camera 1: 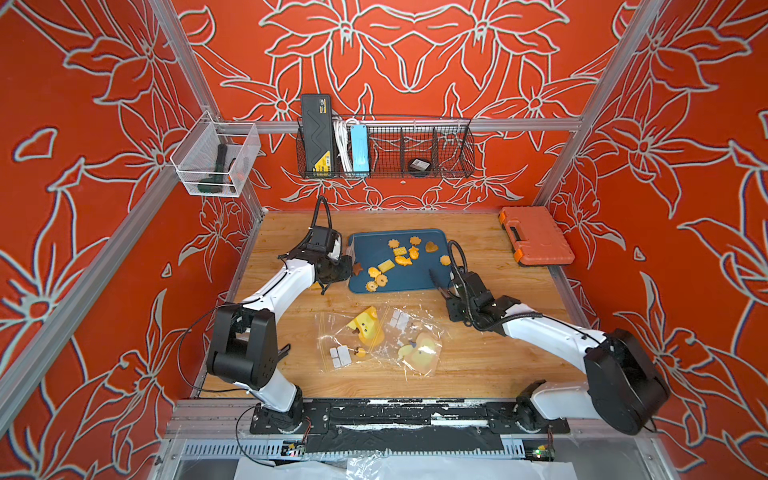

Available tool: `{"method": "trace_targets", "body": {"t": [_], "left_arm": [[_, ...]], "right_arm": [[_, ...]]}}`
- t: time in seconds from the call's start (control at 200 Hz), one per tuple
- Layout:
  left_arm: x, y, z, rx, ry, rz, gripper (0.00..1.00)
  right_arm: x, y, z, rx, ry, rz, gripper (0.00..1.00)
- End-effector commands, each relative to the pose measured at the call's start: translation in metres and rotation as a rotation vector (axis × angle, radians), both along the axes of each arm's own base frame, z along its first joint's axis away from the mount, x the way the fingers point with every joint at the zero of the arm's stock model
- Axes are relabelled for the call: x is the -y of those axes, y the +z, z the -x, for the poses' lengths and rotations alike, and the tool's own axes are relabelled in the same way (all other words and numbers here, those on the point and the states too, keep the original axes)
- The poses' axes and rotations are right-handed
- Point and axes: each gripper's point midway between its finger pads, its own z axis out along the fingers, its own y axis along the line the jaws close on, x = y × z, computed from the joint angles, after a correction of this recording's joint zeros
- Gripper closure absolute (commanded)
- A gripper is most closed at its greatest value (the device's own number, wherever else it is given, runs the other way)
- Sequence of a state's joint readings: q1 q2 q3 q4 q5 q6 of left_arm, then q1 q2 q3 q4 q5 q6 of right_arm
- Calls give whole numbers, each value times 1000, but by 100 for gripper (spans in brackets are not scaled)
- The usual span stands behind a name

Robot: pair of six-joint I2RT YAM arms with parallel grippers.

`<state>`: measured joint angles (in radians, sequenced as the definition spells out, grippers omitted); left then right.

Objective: Put the cookies into a resealable bag to prevent moisture
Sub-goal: Pick up the clamp from the center of the board, then pick up the cookie from the tray.

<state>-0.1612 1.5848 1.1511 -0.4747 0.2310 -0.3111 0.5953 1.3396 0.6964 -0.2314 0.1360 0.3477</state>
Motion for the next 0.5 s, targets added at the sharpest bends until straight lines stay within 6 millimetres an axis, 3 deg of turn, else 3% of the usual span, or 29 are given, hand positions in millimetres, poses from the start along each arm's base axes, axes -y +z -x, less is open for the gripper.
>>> {"method": "trace_targets", "body": {"t": [0.0, 0.2, 0.385, 0.495], "left_arm": [[-4, 11, -2, 39, 4, 8, 100], [-11, 19, -21, 49, 42, 20, 100], [5, 34, -39, 83, 10, 93, 100], [6, 22, -36, 86, -10, 90, 100]], "right_arm": [[-18, 19, 7, 5, 100, -58, 46], [-67, 42, 18, -14, 316, -163, 46], [-92, 41, 13, -48, 416, -125, 50], [-107, 38, 10, -67, 465, -110, 50]]}}
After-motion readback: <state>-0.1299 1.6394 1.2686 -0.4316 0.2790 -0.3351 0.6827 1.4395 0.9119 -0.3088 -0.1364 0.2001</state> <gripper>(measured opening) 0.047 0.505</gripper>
